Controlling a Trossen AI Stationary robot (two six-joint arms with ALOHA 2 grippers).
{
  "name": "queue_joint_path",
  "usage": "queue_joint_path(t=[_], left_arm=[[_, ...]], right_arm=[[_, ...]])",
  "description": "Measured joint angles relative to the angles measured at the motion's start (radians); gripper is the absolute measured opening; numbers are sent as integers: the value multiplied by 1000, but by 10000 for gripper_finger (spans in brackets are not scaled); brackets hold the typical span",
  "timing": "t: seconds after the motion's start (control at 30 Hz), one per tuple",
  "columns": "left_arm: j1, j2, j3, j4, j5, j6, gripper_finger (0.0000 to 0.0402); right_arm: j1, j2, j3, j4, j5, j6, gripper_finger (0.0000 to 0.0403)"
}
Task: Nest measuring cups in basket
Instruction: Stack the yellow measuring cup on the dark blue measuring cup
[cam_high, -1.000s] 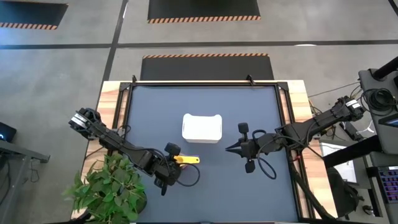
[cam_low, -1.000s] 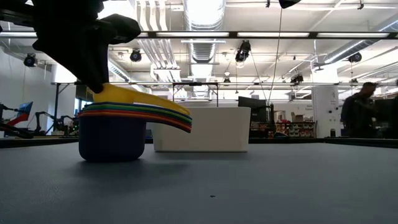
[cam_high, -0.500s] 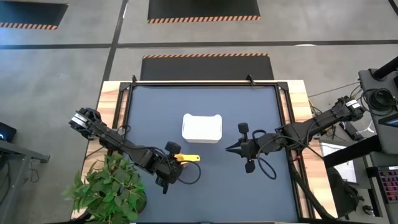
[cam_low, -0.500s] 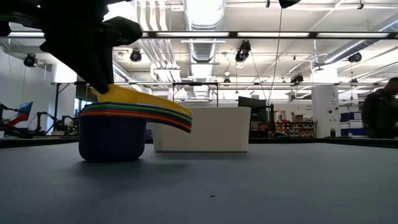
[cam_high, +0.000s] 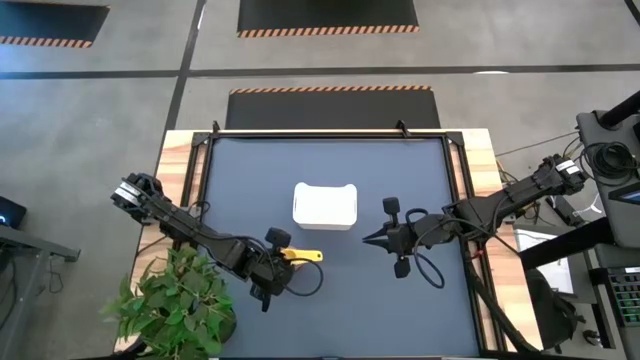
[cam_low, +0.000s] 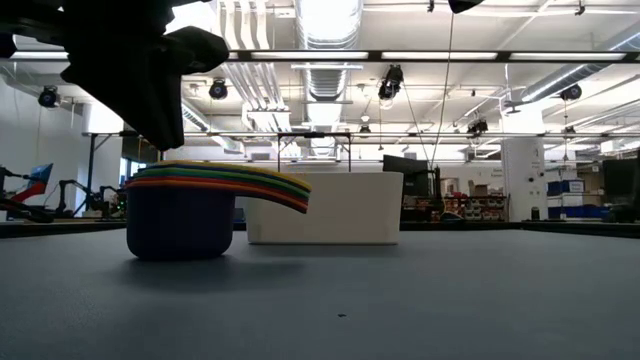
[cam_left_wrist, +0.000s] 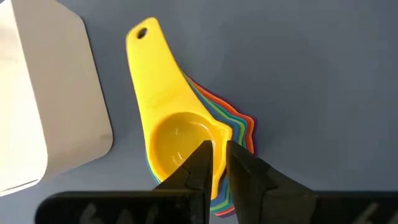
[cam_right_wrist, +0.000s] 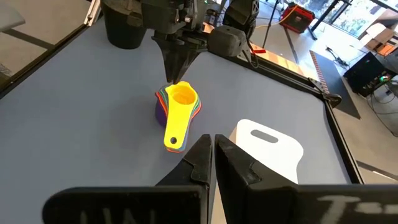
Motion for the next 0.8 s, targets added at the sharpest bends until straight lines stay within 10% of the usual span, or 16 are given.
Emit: queue_joint_path(t=[0.8], left_arm=[[0, 0, 0, -9, 8, 0, 41]], right_arm=[[0, 0, 0, 0, 0, -4, 9]])
